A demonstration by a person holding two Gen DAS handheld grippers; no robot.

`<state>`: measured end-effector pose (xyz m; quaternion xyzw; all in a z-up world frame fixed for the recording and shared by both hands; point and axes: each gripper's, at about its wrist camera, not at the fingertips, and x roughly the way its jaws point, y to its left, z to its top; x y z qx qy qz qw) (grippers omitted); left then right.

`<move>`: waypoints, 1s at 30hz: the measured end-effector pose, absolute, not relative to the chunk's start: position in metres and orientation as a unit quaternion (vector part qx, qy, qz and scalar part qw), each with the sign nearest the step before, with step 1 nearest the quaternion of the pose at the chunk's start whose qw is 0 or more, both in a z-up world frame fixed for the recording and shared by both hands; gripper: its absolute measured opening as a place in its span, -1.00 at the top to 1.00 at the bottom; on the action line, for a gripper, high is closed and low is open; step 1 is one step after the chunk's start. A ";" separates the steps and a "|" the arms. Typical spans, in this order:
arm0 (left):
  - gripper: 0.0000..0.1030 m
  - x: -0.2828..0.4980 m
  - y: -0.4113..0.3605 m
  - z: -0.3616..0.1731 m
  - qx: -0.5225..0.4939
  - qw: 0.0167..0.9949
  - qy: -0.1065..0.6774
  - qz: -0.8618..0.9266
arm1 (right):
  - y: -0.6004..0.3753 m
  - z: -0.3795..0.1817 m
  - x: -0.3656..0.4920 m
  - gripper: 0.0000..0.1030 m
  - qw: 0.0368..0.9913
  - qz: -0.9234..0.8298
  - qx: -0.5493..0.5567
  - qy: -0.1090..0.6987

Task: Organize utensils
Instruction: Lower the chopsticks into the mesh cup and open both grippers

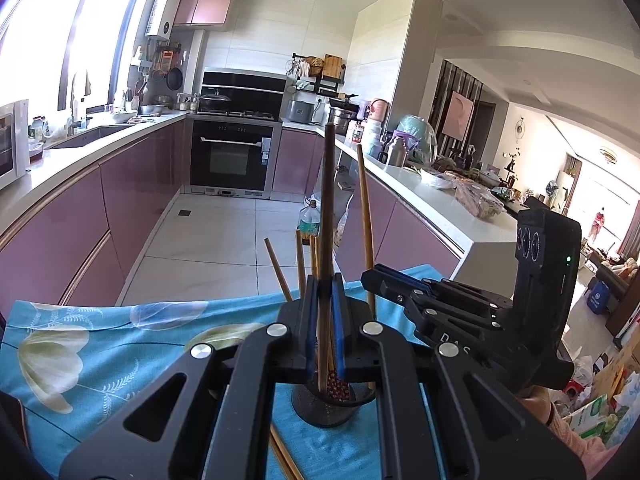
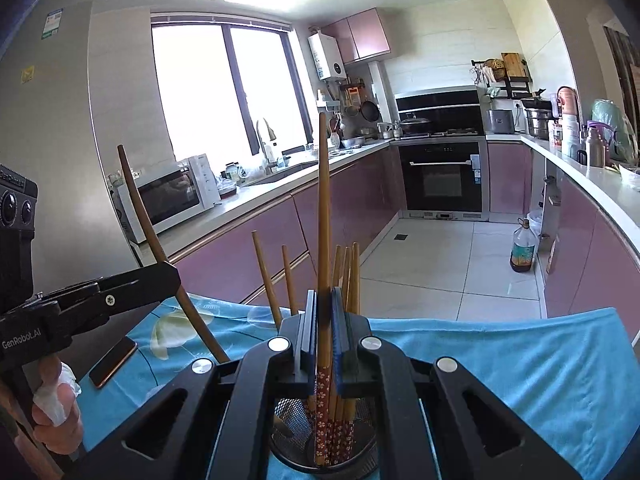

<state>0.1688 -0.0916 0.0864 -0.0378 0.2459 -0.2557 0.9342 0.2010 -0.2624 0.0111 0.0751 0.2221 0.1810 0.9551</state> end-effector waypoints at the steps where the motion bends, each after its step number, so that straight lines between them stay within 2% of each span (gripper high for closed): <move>1: 0.86 0.170 -0.093 0.084 -0.035 0.934 0.249 -0.254 | -0.262 0.009 0.203 0.89 0.955 0.179 0.075 0.224; 19: 0.86 0.207 -0.105 0.034 -0.010 0.912 0.321 -0.255 | -0.261 -0.032 0.215 0.88 0.932 0.162 0.053 0.321; 27: 0.81 0.221 -0.107 0.022 -0.011 0.910 0.334 -0.245 | -0.261 -0.038 0.217 0.83 0.925 0.157 0.054 0.341; 30: 0.81 0.224 -0.105 0.020 -0.014 0.910 0.335 -0.244 | -0.263 -0.037 0.216 0.71 0.926 0.160 0.058 0.338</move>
